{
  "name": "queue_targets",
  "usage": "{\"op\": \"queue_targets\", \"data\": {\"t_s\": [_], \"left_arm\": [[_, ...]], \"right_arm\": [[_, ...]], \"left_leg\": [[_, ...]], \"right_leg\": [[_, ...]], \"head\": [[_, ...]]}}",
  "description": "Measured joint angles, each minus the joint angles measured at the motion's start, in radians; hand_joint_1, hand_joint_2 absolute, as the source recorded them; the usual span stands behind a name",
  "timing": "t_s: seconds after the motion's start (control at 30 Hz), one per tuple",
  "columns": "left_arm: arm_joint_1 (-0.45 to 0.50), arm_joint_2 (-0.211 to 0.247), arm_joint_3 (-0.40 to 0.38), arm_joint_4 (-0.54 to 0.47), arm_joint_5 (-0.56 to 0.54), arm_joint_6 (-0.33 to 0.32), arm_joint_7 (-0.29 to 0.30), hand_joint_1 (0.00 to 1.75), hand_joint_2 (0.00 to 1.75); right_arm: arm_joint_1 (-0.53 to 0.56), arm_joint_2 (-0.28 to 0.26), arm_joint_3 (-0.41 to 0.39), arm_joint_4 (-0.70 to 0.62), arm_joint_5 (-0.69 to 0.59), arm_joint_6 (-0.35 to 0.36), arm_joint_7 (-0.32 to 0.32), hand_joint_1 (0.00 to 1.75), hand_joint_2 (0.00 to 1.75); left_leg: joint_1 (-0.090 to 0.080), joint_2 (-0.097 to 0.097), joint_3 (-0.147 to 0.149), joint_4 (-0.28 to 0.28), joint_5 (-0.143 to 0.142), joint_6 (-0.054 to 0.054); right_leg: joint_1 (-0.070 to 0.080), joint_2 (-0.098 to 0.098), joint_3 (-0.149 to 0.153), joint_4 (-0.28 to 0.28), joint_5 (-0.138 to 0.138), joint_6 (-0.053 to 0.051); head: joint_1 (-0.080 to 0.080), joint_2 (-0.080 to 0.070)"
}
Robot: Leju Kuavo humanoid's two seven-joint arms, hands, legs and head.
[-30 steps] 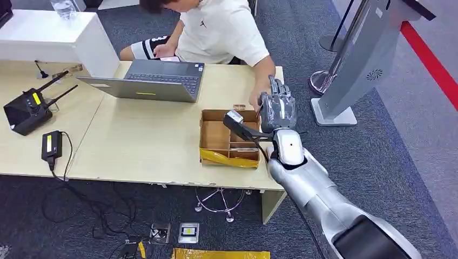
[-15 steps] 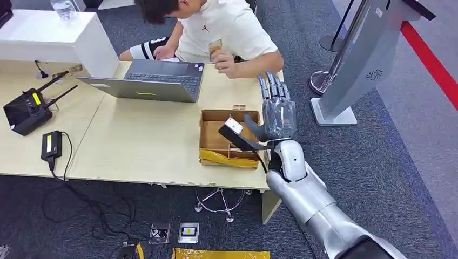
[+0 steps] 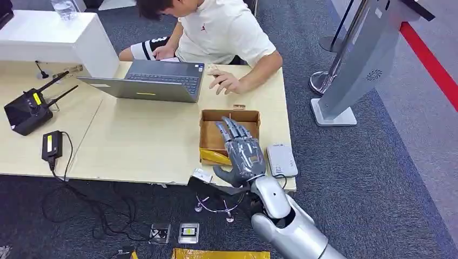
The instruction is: Pass the card to the sensor for recognition and then transmit it.
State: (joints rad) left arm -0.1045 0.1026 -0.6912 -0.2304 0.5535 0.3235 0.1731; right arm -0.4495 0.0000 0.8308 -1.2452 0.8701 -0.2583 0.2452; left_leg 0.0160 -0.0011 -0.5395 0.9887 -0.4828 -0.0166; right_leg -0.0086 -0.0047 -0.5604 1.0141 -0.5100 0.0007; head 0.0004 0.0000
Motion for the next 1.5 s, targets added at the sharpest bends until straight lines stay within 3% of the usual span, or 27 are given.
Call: {"op": "queue_targets", "data": {"t_s": [0.13, 0.77, 1.5], "left_arm": [[-0.002, 0.0, 0.0, -0.001, -0.003, 0.0, 0.015, 0.0, 1.75], [-0.008, -0.001, -0.01, -0.005, -0.005, 0.009, 0.034, 0.0, 1.75], [-0.013, -0.001, -0.034, -0.005, -0.006, 0.009, 0.037, 0.0, 1.75]], "right_arm": [[0.008, 0.002, 0.031, 0.029, 0.029, 0.007, 0.025, 0.0, 1.75], [-0.045, 0.032, 0.049, 0.261, 0.063, -0.146, 0.049, 0.0, 1.75], [-0.073, 0.028, 0.044, 0.336, 0.065, -0.14, 0.1, 0.09, 1.75]], "left_leg": [[0.0, 0.0, 0.0, 0.0, 0.0, 0.0], [0.0, 0.0, 0.0, 0.0, 0.0, 0.0], [0.0, 0.0, 0.0, 0.0, 0.0, 0.0]], "right_leg": [[0.0, 0.0, 0.0, 0.0, 0.0, 0.0], [0.0, 0.0, 0.0, 0.0, 0.0, 0.0], [0.0, 0.0, 0.0, 0.0, 0.0, 0.0]], "head": [[0.0, 0.0], [0.0, 0.0], [0.0, 0.0]]}}
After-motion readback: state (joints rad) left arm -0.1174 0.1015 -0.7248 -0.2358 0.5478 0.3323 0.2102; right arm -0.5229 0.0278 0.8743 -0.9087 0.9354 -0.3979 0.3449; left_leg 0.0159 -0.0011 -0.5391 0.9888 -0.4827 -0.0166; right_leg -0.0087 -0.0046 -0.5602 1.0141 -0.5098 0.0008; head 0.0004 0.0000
